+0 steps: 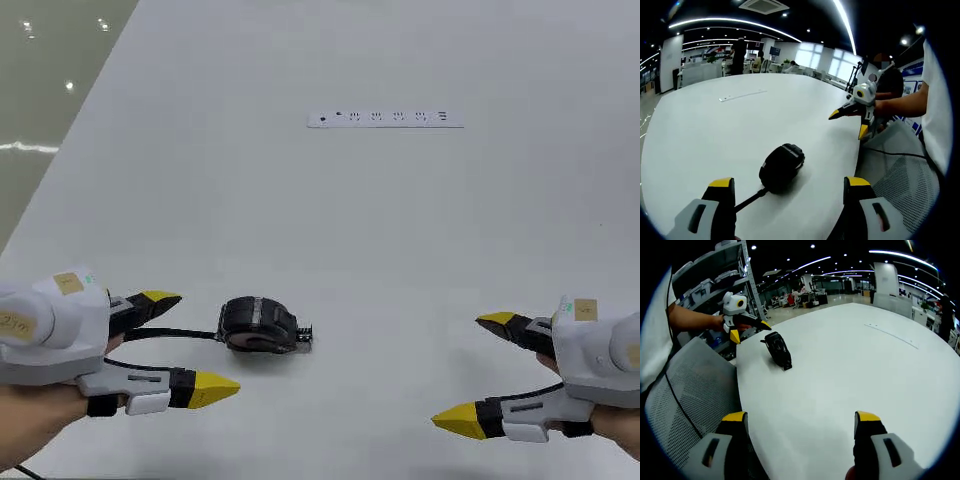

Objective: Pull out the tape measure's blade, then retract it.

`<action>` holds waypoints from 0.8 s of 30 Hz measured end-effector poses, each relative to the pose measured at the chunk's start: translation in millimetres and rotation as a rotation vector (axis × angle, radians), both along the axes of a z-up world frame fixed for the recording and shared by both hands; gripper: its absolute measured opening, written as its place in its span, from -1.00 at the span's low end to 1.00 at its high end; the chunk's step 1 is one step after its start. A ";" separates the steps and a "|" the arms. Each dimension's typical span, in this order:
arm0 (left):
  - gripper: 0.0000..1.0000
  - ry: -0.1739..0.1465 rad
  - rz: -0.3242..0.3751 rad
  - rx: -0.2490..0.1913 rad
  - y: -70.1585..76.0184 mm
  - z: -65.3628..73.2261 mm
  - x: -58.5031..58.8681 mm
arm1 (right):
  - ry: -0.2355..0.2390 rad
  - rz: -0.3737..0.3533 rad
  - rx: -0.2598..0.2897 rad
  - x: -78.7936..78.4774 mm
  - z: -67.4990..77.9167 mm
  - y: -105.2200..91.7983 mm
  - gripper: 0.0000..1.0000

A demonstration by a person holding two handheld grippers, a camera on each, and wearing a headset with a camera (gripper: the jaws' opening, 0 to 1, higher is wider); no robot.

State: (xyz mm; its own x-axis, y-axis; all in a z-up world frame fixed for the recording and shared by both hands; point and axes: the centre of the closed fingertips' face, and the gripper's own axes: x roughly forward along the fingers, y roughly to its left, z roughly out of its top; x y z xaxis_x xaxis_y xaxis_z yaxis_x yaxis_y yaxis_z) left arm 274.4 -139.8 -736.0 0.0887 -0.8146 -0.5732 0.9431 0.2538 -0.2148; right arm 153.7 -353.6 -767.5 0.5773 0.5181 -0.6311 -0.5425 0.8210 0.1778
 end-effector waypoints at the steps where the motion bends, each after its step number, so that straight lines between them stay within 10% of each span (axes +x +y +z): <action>1: 0.72 -0.003 -0.006 0.002 -1.4 -1.0 0.7 | 0.000 0.005 0.001 1.3 -0.9 1.0 0.76; 24: 0.40 -0.043 -0.187 0.081 -24.6 -29.7 11.6 | -0.003 0.108 0.006 30.6 -12.3 17.1 0.65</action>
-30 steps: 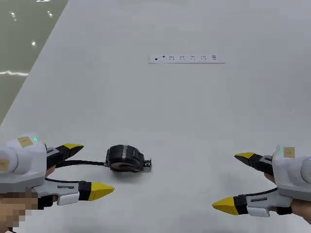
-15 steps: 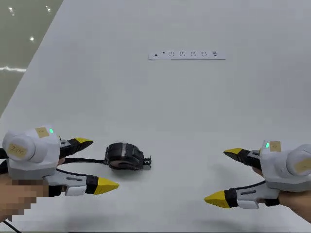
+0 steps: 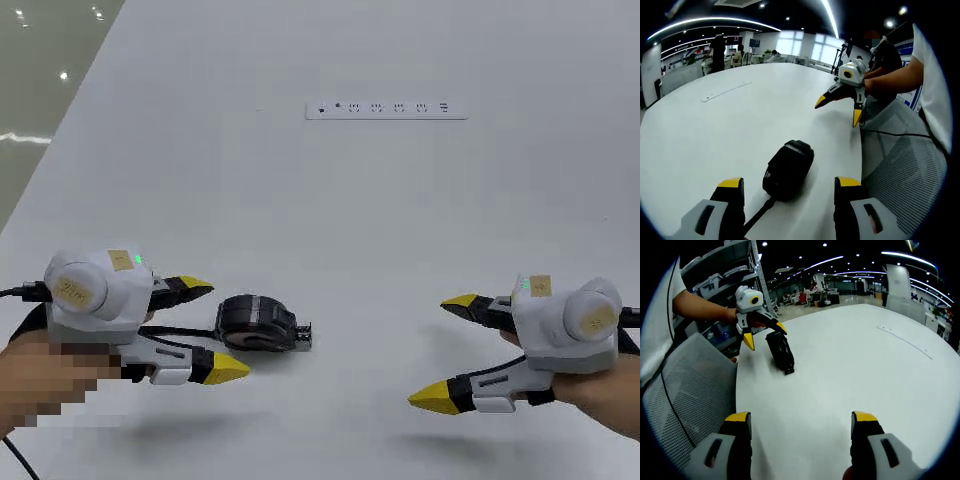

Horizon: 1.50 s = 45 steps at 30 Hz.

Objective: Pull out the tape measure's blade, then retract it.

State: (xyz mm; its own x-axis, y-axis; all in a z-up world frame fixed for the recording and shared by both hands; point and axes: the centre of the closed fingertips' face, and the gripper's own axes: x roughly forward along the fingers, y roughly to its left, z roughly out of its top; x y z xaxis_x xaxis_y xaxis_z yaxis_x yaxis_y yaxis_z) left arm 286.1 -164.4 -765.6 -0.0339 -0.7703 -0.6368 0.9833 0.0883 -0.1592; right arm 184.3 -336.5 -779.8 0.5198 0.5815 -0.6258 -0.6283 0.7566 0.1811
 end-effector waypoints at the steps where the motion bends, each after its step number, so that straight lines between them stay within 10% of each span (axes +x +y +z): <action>1: 0.38 -0.001 -0.005 0.002 -0.5 -0.8 0.4 | 0.001 0.002 0.001 0.3 -0.1 0.7 0.65; 45: -0.33 -0.027 -0.173 0.066 -12.6 -16.3 1.1 | 0.007 0.052 0.035 16.5 -3.8 19.3 0.57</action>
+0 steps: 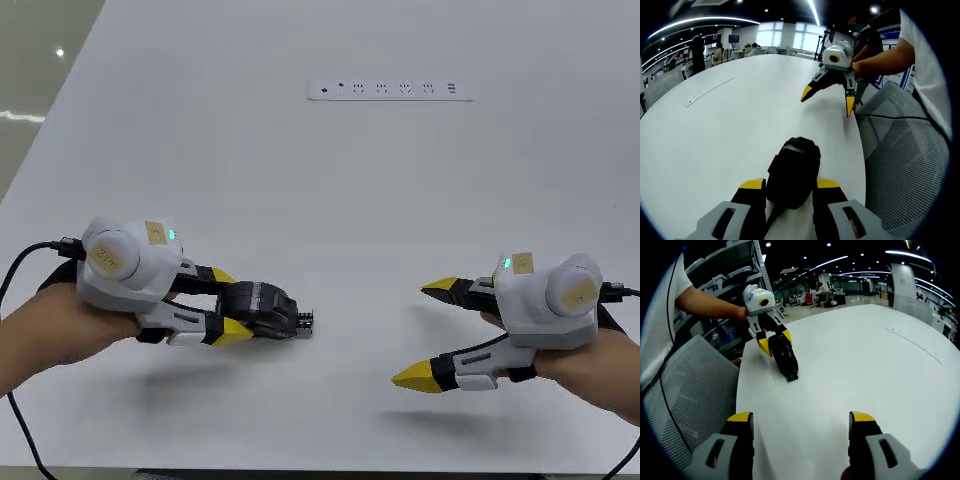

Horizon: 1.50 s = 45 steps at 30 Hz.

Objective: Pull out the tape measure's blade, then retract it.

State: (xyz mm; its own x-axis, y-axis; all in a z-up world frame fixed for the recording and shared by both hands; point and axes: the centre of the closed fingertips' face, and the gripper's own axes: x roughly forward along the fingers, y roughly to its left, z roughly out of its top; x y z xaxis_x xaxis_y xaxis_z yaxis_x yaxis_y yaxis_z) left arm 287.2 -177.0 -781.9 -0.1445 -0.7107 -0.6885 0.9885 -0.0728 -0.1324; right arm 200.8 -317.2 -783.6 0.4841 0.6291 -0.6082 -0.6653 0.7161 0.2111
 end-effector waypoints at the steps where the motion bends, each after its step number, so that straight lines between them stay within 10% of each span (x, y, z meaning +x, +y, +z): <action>1: -0.34 -0.003 -0.003 0.001 0.0 0.0 0.1 | -0.001 0.003 -0.001 0.9 -0.4 1.2 0.56; 45: -0.35 -0.003 -0.044 0.024 0.2 -1.8 -0.2 | -0.157 0.194 -0.012 54.2 -23.0 82.9 -0.33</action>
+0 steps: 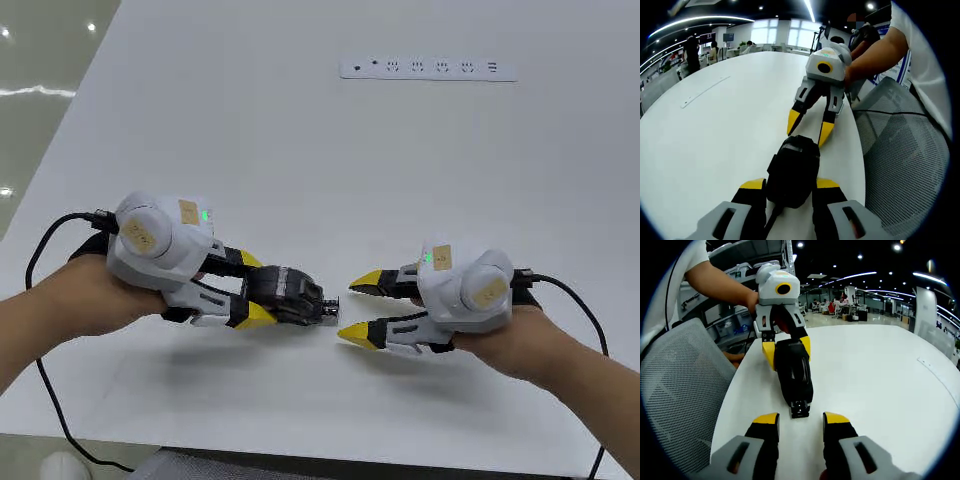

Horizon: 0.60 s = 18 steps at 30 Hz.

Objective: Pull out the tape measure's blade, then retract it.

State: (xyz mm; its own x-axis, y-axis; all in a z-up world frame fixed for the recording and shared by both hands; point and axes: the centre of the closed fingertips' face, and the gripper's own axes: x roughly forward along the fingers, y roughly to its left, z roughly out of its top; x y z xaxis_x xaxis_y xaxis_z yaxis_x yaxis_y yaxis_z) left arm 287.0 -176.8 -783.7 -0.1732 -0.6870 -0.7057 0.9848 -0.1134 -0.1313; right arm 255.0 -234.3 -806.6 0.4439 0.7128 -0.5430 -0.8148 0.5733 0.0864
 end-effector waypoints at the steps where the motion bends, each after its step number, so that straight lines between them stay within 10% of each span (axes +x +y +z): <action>1: -0.35 0.001 0.000 0.000 0.0 0.0 0.0 | -0.002 0.003 0.003 0.2 0.1 0.9 -0.34; 18: -0.35 -0.004 -0.001 0.005 0.4 0.1 -0.2 | 0.002 0.019 0.009 3.9 -8.5 9.8 -0.54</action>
State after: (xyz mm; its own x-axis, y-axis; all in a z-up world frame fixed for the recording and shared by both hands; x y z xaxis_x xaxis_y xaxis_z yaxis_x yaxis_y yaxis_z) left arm 286.8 -176.4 -783.6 -0.1708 -0.6830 -0.7102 0.9853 -0.1137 -0.1276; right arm 258.9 -224.5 -815.0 0.4295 0.7257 -0.5374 -0.8251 0.5573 0.0932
